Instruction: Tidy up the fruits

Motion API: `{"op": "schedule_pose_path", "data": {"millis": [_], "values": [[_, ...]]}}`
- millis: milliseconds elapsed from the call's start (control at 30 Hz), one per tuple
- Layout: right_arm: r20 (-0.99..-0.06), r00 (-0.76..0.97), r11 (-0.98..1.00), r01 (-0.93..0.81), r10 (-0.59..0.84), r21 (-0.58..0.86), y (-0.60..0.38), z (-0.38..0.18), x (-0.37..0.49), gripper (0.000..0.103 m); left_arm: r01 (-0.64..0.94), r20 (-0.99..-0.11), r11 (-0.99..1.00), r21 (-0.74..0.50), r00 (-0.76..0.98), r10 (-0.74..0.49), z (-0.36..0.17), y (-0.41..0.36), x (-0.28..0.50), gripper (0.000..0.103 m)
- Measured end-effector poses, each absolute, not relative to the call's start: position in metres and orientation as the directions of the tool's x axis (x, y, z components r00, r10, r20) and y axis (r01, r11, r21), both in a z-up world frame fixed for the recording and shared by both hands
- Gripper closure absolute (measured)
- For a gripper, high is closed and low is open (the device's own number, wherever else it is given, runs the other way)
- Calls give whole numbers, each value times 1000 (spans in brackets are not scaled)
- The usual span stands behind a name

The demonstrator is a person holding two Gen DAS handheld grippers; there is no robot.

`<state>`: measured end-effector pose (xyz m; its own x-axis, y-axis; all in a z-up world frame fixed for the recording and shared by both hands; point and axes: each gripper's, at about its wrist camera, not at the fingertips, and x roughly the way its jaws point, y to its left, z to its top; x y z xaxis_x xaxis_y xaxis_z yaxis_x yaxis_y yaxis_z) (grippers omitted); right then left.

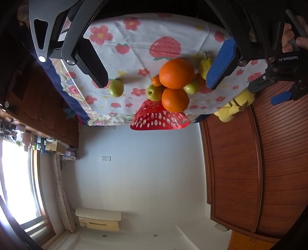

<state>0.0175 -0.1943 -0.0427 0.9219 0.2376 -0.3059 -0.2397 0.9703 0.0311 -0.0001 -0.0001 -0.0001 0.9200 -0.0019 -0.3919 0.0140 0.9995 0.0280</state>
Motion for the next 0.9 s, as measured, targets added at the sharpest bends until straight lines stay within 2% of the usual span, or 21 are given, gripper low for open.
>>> {"op": "schedule_pose_path", "data": {"millis": [900], "values": [[-301, 928, 974, -226, 220, 14, -195, -43, 12, 0, 40, -397, 999, 34, 917, -23, 7, -10, -11, 0]]}}
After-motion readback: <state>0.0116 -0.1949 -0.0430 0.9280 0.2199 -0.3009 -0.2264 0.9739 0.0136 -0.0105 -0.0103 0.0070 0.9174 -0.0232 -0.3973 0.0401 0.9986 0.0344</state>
